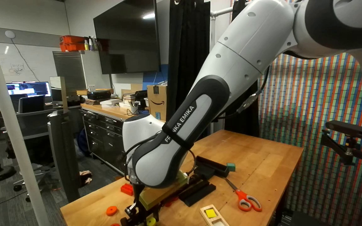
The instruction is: Take the round orange and yellow blocks from the table and put them on the third and fourth position from the right on the wooden board respectively
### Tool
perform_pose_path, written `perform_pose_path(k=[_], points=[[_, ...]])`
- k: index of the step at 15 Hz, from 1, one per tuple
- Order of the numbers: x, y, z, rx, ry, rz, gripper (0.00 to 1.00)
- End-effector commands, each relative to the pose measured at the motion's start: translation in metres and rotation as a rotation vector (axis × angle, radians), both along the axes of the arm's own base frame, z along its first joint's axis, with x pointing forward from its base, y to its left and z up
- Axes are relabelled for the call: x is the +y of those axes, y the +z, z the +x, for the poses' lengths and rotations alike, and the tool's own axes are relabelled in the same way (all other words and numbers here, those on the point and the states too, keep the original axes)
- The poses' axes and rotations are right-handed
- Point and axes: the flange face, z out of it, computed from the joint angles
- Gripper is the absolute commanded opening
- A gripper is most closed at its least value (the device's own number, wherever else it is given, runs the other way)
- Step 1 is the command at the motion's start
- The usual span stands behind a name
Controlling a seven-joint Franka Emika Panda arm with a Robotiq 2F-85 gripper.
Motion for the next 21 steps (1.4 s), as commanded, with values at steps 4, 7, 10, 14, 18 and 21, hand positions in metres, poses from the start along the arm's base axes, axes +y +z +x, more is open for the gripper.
perform_pose_path(k=[4, 7, 10, 14, 18, 21], points=[[0.024, 0.031, -0.018, 0.018, -0.048, -0.016, 0.18], [0.034, 0.043, -0.028, 0.008, -0.075, -0.02, 0.18], [0.04, 0.053, -0.039, 0.012, -0.113, -0.035, 0.18], [0.041, 0.056, -0.05, 0.034, -0.148, -0.04, 0.18], [0.04, 0.047, -0.058, 0.073, -0.152, -0.032, 0.18], [0.037, 0.038, -0.062, 0.106, -0.163, -0.016, 0.18]])
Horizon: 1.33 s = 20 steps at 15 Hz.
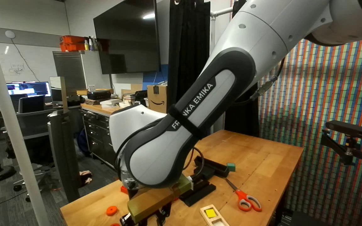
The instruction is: Take the round orange and yellow blocks from the table and put them on the third and fourth position from the right on the wooden board respectively
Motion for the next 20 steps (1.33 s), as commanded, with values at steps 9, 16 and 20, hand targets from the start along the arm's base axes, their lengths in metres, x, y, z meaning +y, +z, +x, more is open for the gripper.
perform_pose_path(k=[9, 16, 20], points=[[-0.009, 0.007, -0.004, 0.021, -0.041, 0.025, 0.18], [-0.005, 0.019, -0.007, 0.005, -0.047, 0.039, 0.18], [-0.001, 0.017, -0.01, 0.02, -0.07, 0.042, 0.18]])
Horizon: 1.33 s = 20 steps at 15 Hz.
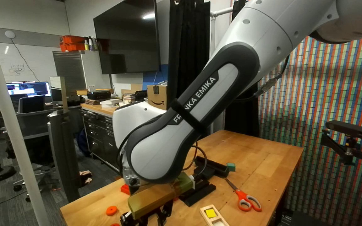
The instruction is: Take the round orange and yellow blocks from the table and put them on the third and fourth position from the right on the wooden board respectively
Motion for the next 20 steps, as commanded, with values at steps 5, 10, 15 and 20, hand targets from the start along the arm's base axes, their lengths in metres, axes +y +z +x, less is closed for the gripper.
perform_pose_path(k=[5, 10, 15, 20], points=[[0.005, 0.006, -0.011, 0.039, -0.061, 0.03, 0.18], [0.005, 0.0, -0.015, 0.065, -0.071, 0.044, 0.18], [0.004, -0.005, -0.015, 0.083, -0.08, 0.056, 0.18], [0.004, -0.009, -0.013, 0.086, -0.072, 0.069, 0.18]])
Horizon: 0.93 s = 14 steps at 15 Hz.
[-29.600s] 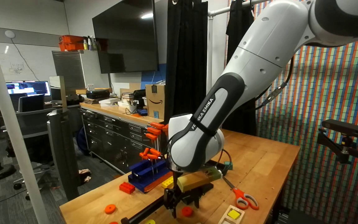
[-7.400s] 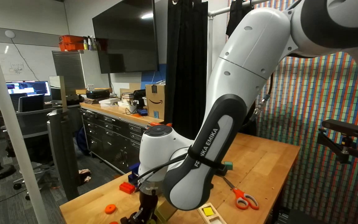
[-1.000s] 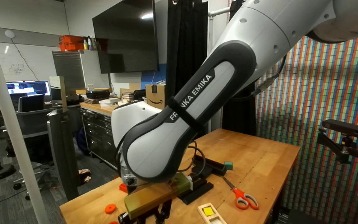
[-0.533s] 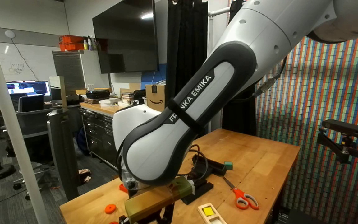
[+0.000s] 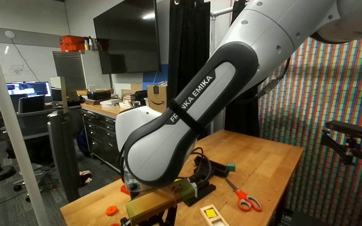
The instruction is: Take the round orange and yellow blocks from the table and put them on the third and fourth position from the right on the wooden board respectively
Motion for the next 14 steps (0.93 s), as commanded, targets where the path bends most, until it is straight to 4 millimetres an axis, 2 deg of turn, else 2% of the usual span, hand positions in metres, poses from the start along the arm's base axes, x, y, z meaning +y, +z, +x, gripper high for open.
perform_pose_path(k=[1, 14], points=[[0.0, -0.001, 0.0, 0.02, 0.008, 0.031, 0.18], [-0.003, -0.013, -0.007, 0.028, 0.062, 0.046, 0.18]])
